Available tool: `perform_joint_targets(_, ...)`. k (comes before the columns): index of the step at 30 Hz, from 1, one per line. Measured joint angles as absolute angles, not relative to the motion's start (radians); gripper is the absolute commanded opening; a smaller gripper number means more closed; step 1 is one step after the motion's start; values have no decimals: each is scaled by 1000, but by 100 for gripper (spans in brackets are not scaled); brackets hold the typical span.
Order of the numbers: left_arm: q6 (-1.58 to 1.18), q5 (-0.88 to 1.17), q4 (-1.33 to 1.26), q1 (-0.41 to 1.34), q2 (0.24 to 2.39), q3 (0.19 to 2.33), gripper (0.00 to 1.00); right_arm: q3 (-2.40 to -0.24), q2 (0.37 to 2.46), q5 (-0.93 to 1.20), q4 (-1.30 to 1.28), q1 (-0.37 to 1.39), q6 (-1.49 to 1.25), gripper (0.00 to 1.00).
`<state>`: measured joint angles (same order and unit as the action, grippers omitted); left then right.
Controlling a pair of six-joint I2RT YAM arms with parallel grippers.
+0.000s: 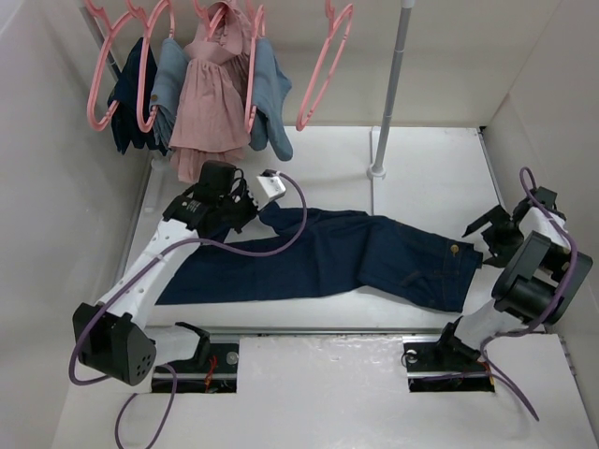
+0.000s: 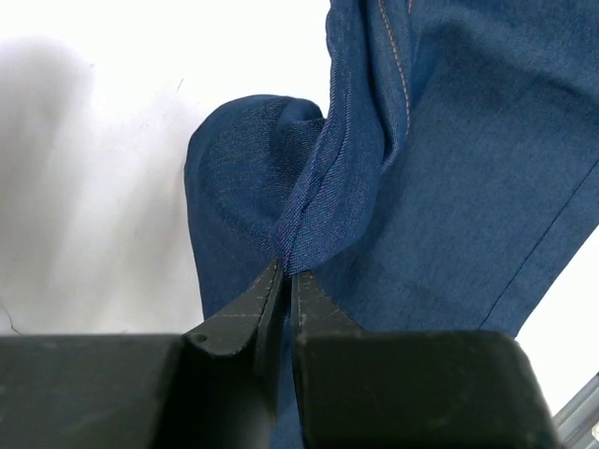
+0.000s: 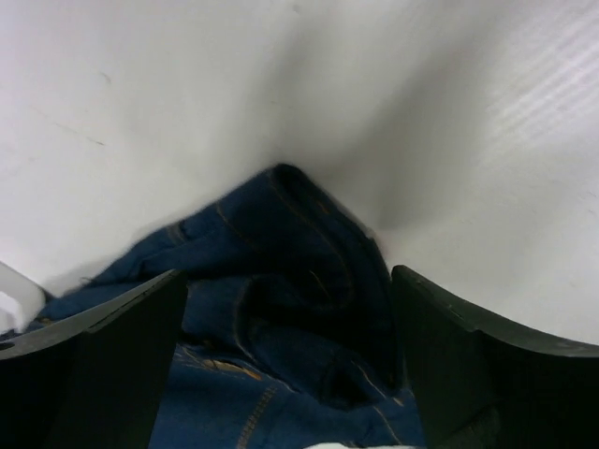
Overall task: Place the trousers on the hanger
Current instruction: Flatten out the trousers at the center of the board.
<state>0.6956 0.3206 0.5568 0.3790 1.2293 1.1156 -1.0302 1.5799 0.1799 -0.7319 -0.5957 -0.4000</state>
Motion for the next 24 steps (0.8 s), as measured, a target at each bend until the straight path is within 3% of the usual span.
perform_joint_targets(2, 693, 321, 547, 381, 1218, 1103, 0, -1030, 1602, 221, -701, -597, -399, 63)
perform_joint_targets(3, 693, 321, 546, 381, 1214, 1098, 0, -1030, 1618, 246, -682, -597, -397, 27)
perform_joint_targets(4, 690, 319, 543, 381, 1210, 1092, 0, -1030, 1635, 271, -664, -597, -390, 7)
perform_joint_targets(5, 689, 316, 540, 381, 1208, 1088, 0, -1029, 1650, 295, -648, -597, -389, 0)
perform_joint_targets(12, 604, 216, 478, 369, 1201, 1078, 0, -1028, 1610, 459, -574, -598, -325, 0)
perform_joint_targets(18, 491, 204, 469, 255, 1203, 1151, 0, -928, 1202, 653, -286, -599, -284, 0)
perform_joint_targets(23, 462, 258, 513, 200, 1235, 1238, 0, -802, 1013, 738, -125, -599, -296, 0)
perform_joint_targets(24, 463, 264, 526, 197, 1245, 1242, 0, -784, 1007, 713, -114, -599, -312, 56)
